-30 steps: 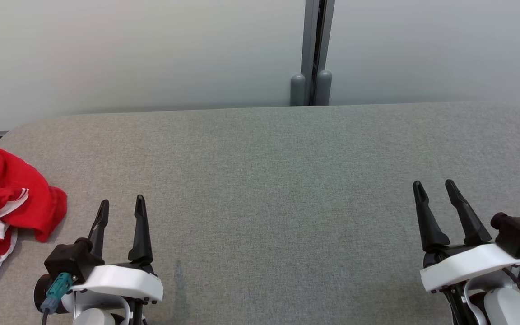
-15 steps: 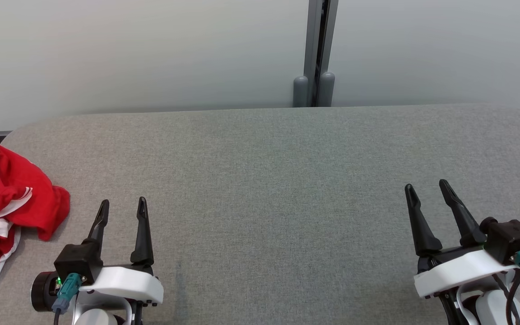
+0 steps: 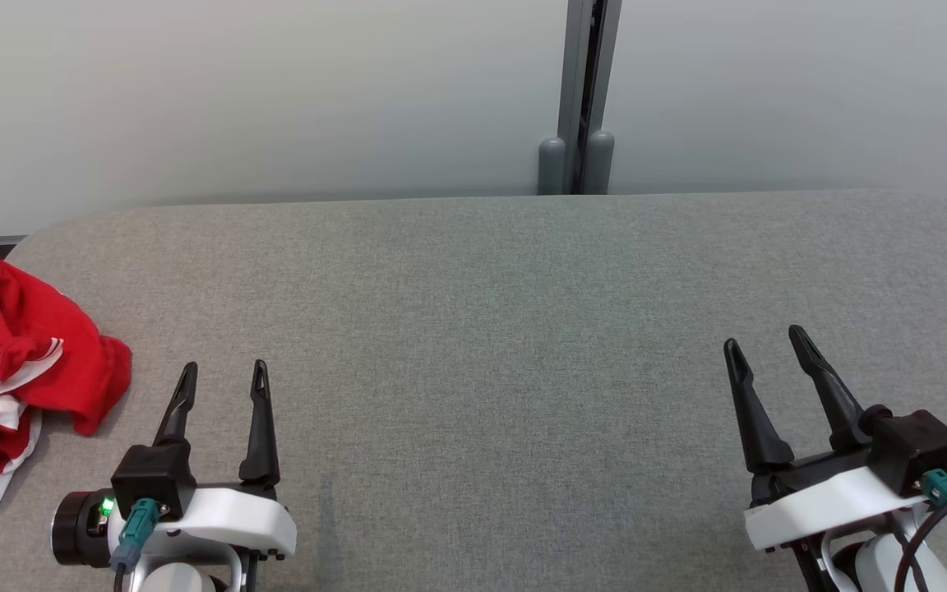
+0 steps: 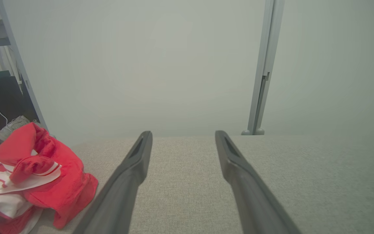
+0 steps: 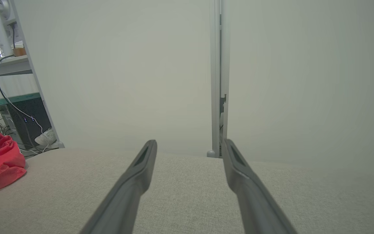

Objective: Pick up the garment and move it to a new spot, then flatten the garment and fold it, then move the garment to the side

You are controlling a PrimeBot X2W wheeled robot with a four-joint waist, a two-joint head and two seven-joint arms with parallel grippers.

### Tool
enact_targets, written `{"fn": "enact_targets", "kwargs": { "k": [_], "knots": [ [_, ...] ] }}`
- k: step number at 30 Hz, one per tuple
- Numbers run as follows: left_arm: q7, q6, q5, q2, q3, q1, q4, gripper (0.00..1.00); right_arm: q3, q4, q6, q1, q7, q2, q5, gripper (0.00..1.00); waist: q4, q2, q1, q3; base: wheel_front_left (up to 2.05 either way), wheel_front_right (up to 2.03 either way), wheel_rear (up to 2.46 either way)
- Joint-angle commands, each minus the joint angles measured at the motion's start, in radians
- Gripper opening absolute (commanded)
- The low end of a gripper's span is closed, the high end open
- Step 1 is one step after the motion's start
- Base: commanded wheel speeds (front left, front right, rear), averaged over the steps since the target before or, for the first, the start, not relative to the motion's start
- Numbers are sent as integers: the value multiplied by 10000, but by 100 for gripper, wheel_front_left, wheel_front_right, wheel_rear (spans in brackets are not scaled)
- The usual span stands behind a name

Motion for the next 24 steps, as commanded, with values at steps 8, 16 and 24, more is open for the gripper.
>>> {"fn": "enact_targets", "kwargs": {
  "k": [8,16,24],
  "knots": [
    [-45,50,-28,48,50,137,-41,100,-66,-30,22,44,-51,-15,-13,100,-16,0,0,5,0,0,0],
    [-45,3,-110,48,43,127,-55,100,-186,-12,22,30,-51,7,8,100,-23,0,0,4,0,0,0],
    [-45,-3,-180,46,24,116,-41,100,-182,25,22,27,-51,11,47,100,-19,0,0,-14,0,0,0]
  ]
}}
